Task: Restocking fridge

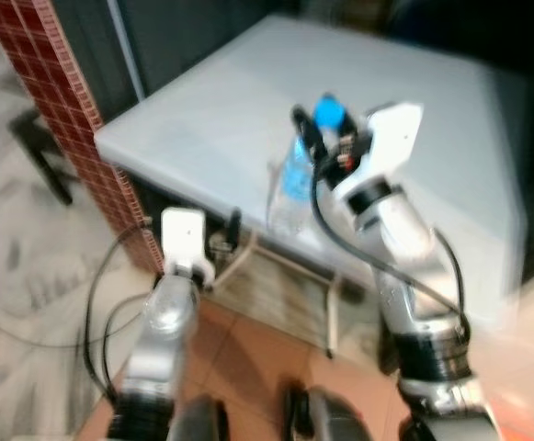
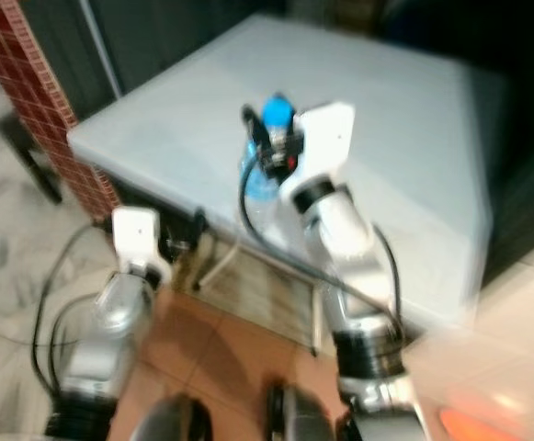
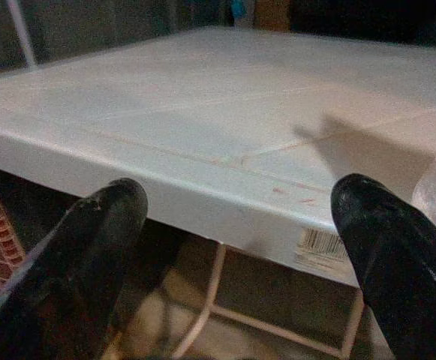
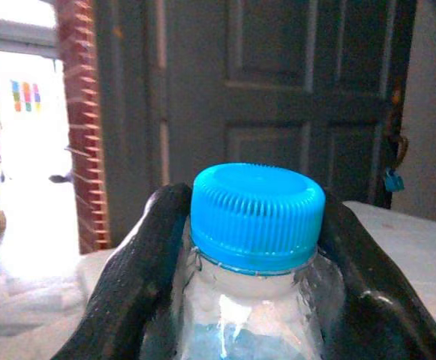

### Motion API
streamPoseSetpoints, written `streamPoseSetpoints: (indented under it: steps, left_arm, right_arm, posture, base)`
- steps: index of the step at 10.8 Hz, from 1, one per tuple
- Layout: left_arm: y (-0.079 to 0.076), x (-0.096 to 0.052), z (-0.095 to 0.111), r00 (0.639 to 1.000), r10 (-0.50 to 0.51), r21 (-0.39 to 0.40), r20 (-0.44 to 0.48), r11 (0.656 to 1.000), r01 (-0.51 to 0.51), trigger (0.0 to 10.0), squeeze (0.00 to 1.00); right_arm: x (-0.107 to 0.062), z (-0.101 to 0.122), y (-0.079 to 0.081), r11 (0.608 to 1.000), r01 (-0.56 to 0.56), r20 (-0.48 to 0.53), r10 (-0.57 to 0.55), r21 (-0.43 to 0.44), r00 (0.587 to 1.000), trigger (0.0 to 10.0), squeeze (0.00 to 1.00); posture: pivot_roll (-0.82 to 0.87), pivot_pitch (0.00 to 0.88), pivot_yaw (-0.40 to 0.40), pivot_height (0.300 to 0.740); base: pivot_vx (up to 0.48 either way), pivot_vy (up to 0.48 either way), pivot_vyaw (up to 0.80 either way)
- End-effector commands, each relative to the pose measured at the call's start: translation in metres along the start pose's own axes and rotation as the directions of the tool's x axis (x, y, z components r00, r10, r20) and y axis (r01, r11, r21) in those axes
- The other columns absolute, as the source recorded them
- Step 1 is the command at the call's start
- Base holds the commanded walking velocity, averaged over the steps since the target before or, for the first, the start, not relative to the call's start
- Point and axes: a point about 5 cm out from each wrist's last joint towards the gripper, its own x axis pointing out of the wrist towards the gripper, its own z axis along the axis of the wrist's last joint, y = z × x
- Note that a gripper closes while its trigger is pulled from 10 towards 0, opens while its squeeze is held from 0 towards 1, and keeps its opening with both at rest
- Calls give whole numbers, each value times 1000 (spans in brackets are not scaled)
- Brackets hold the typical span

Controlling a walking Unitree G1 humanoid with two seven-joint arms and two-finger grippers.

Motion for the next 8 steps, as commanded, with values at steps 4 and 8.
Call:
streamPoseSetpoints:
  steps: [4,8]
  left_arm:
    - [5,-5,-5,1000,18,6,-21,1000,-18,10000,0]
    - [37,-32,-7,985,174,45,3,984,-174,10000,0]
  right_arm:
    - [-14,-12,-3,999,21,-50,-23,-44,999,10000,0]
    - [-60,-50,-33,971,207,-262,-231,-116,937,10000,0]
  posture:
    - [-15,60,20,740]
    - [-11,65,27,740]
  base:
    - [-309,0,0]
    - [-77,0,0]
